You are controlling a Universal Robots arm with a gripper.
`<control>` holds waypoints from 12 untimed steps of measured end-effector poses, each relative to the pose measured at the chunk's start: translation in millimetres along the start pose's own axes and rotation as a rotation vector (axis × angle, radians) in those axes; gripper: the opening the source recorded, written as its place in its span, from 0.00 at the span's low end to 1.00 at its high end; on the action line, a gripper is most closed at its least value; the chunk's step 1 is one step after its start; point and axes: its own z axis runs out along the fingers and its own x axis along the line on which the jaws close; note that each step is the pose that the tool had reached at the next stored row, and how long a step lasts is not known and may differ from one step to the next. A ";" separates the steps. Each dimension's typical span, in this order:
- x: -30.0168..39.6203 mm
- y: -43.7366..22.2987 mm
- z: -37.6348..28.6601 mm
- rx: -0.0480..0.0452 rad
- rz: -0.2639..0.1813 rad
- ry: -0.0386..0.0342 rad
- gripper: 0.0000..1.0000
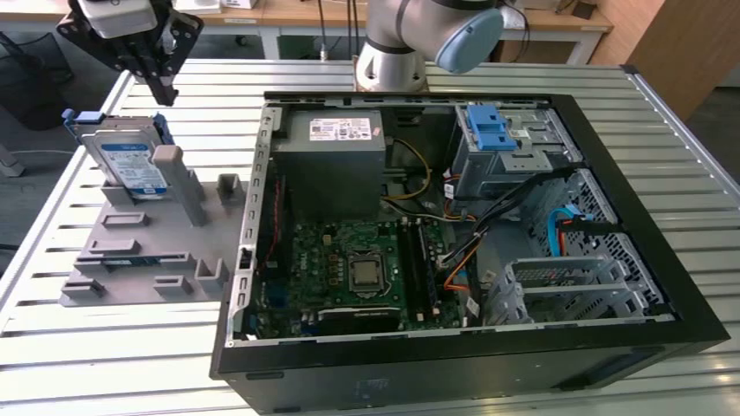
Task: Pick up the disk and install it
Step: 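Reach for the disk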
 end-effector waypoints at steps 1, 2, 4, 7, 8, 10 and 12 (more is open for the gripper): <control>1.1 0.0 0.0 0.0000 0.000 0.0001 0.11; 2.3 0.0 0.0 0.0000 0.000 0.0000 0.11; 4.9 0.1 0.1 0.0000 0.000 0.0000 0.11; 8.5 0.4 0.2 0.0000 0.000 0.0000 0.11; 9.9 0.5 0.3 0.0000 0.000 0.0000 0.11; 12.7 0.7 0.3 0.0000 0.000 0.0000 0.11; 15.6 1.0 0.4 0.0000 0.000 0.0000 0.11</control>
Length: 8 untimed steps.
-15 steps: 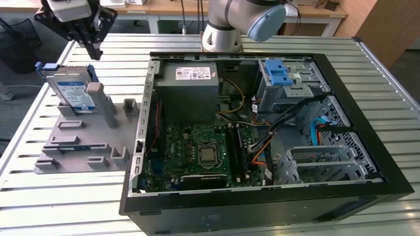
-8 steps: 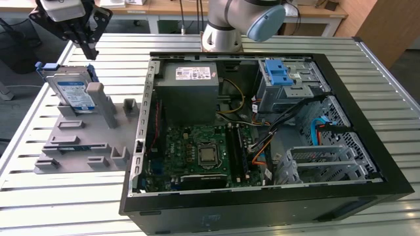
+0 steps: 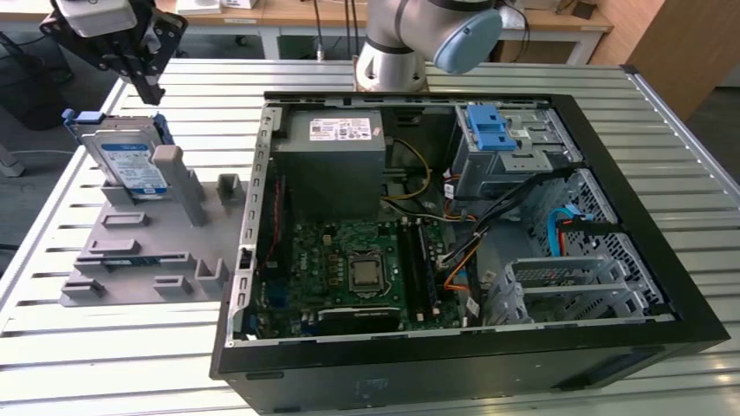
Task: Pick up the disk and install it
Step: 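Reach for the disk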
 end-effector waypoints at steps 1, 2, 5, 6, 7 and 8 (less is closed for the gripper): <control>1.4 0.1 0.0 0.0000 0.000 0.0000 0.11; 2.8 0.3 0.1 0.0000 0.000 0.0000 0.11; 6.1 0.7 0.2 0.0000 0.000 0.0000 0.11; 6.9 0.8 0.3 0.0000 0.000 0.0000 0.11; 7.0 0.8 0.3 0.0000 0.000 0.0001 0.11; 7.0 0.8 0.3 0.0000 0.000 0.0001 0.11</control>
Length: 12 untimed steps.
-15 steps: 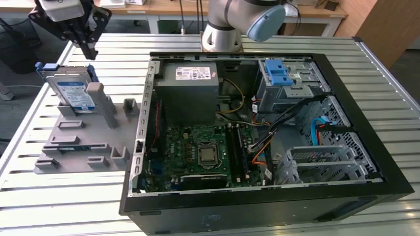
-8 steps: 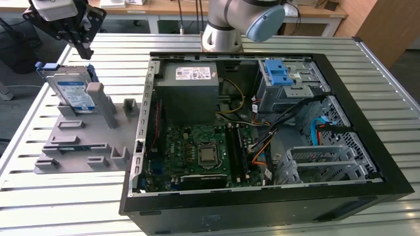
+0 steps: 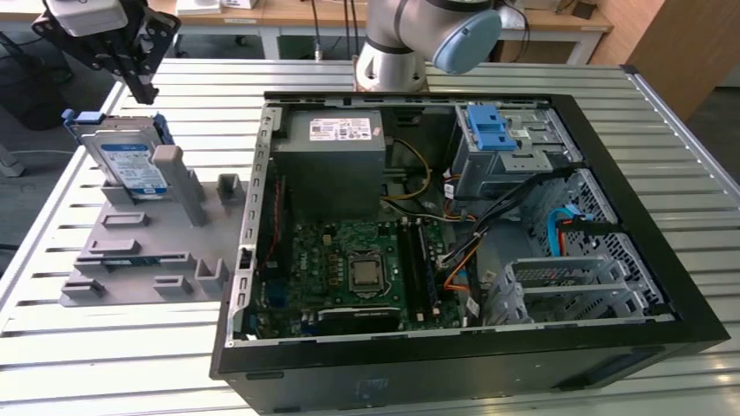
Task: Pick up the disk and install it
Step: 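Reach for the disk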
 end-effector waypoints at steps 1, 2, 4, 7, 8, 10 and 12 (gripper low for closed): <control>0.0 0.0 0.0 0.0001 0.000 0.0001 0.11; 0.1 0.0 -0.1 0.0001 0.000 0.0001 0.11; 0.8 0.3 0.0 0.0001 0.000 0.0000 0.11; 6.5 4.5 0.3 0.0001 0.000 0.0007 0.11; 8.9 6.3 0.5 0.0002 0.000 0.0018 0.11; 14.2 8.4 0.9 0.0006 0.000 0.0065 0.11; 20.2 9.4 1.6 0.0010 0.000 0.0122 0.11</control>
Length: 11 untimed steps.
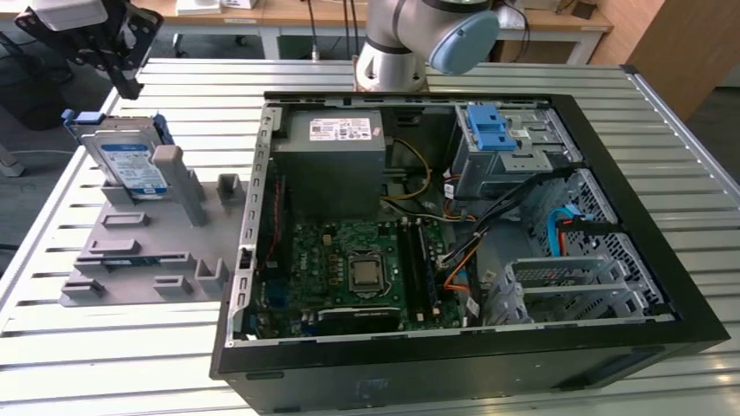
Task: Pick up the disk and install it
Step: 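Reach for the disk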
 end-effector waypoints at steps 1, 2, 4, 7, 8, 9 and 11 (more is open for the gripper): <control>3.6 0.2 0.4 0.0003 0.000 0.0027 0.11; 7.9 0.2 1.1 0.0004 0.000 0.0044 0.11; 16.9 0.0 2.8 0.0019 0.000 0.0059 0.11; 30.3 1.4 6.1 0.0094 0.000 0.0053 0.11; 34.9 2.6 7.3 0.0117 0.001 0.0051 0.11; 39.2 3.9 8.3 0.0139 0.000 0.0050 0.11; 47.1 6.0 10.0 0.0168 0.000 0.0047 0.11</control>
